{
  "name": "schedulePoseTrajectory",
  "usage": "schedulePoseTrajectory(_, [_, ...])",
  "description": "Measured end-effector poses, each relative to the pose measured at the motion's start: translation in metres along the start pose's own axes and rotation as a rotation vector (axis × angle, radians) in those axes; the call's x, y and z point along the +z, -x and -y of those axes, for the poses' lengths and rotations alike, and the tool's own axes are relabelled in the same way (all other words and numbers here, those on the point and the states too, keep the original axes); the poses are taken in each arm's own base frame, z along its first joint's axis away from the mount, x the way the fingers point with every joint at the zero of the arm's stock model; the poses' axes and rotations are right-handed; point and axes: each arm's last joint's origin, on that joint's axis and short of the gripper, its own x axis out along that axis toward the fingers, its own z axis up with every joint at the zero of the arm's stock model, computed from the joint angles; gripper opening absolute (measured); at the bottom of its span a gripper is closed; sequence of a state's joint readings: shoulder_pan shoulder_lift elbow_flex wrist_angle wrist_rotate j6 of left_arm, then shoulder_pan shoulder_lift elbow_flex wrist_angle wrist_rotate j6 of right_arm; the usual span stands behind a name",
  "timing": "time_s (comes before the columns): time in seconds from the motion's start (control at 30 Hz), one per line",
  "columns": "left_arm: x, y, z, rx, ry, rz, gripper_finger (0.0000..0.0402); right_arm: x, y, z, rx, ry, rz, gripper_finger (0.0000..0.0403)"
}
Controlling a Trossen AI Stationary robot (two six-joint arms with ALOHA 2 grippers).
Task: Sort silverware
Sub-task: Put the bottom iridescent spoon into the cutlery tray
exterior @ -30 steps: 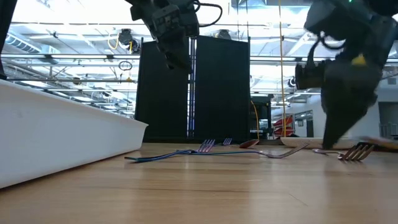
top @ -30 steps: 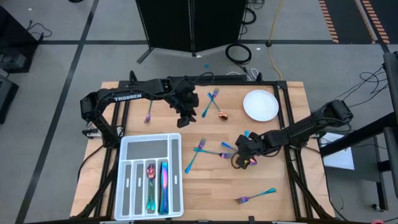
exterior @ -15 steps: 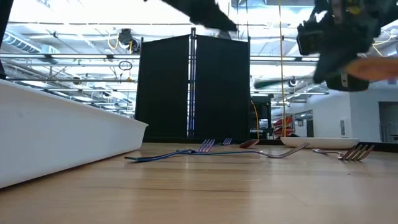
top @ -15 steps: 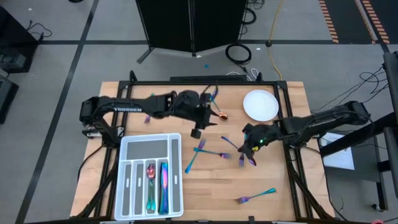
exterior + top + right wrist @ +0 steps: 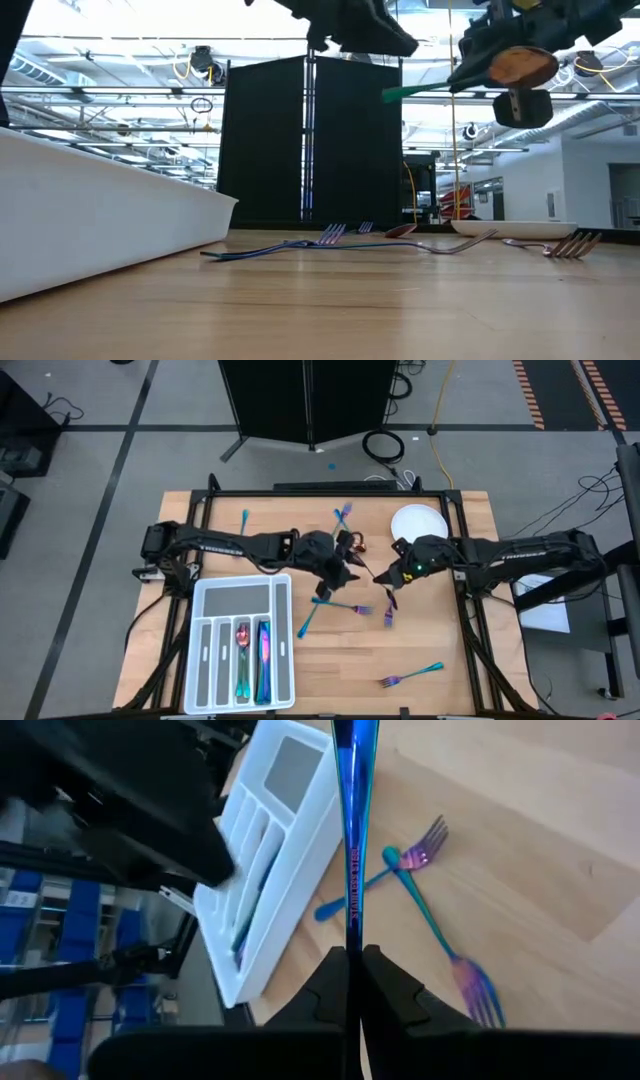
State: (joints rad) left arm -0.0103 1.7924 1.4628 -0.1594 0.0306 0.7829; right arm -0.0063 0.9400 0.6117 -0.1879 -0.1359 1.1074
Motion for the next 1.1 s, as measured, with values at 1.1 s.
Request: schedulePoseTrajectory(1.1, [-0.013,-0.018,0.014,-0.002,-0.147,-0.147,0.0163,0.014,-0.021,-0.005,0.143,-0.034,-0.033,0.0000])
